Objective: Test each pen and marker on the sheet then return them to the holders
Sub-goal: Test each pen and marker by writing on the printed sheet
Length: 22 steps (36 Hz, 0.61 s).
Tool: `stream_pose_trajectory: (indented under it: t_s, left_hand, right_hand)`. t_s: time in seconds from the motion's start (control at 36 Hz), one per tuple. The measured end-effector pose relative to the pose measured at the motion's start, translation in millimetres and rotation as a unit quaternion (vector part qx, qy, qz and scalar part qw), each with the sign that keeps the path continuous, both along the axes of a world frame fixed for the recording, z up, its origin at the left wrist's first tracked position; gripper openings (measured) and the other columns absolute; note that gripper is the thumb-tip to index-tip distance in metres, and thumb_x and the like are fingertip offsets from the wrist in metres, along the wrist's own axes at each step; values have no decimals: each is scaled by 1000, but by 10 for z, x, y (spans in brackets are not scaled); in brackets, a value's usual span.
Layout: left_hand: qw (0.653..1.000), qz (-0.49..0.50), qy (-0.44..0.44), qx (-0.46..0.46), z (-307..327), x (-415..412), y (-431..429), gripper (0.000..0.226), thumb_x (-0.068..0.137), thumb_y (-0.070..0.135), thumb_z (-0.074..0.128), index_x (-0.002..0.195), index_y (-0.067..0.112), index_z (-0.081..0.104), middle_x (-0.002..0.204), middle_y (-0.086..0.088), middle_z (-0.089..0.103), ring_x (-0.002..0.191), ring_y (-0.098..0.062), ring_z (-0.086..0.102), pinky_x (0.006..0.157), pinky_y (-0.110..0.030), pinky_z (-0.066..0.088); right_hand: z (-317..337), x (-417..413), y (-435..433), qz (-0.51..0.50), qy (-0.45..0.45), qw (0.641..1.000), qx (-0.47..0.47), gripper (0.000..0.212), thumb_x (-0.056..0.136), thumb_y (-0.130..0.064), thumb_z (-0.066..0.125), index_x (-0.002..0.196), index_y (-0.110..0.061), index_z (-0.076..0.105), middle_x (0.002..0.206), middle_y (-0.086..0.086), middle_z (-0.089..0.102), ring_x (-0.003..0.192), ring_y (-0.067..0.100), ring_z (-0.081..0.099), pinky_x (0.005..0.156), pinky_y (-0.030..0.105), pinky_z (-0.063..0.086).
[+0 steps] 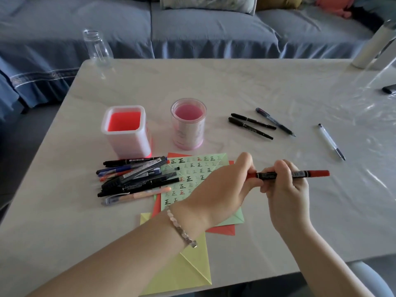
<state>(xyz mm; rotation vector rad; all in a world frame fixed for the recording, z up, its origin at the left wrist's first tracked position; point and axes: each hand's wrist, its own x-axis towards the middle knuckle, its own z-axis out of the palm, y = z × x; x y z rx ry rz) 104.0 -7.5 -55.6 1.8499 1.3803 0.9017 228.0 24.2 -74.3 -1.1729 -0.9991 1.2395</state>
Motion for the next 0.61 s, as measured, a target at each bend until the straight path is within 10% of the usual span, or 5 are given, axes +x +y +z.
stream_pose_trajectory:
  t_s: [0.14, 0.25, 0.39, 0.61]
  left_hand:
    - [985, 68, 111, 114, -302, -240, 6, 14, 95, 25, 48, 100, 14, 55, 75, 2, 63, 64, -21, 56, 55, -34, 41]
    - [972, 151, 156, 93, -479, -552, -86, 13, 90, 12, 57, 102, 9, 62, 73, 3, 59, 61, -12, 54, 56, -25, 41]
    - [949, 224, 204, 86, -579, -898, -226, 15, 84, 14, 56, 94, 6, 64, 82, -3, 65, 70, -21, 62, 64, -34, 52]
    - [887, 287, 332, 144, -668, -1395, -368, 31, 86, 23, 42, 97, 9, 68, 88, -2, 65, 79, -26, 60, 78, -34, 38]
  right_hand:
    - [-36, -57, 210, 247, -224, 941, 56, 9, 81, -12, 66, 75, -15, 59, 57, -7, 62, 53, 1, 54, 54, 10, 41]
    - [-282, 90, 766, 282, -528, 795, 101, 49, 83, -13, 64, 129, -19, 48, 124, -1, 55, 104, 13, 52, 92, 24, 41]
    - [-444, 93, 1459, 127, -598, 789, 54, 50, 89, -2, 44, 138, -9, 37, 145, 10, 37, 135, 27, 28, 108, 34, 23]
    - [-630, 57, 1557, 117, -641, 758, 33, 33, 86, -5, 48, 117, -8, 59, 121, 20, 52, 115, 37, 44, 94, 40, 37]
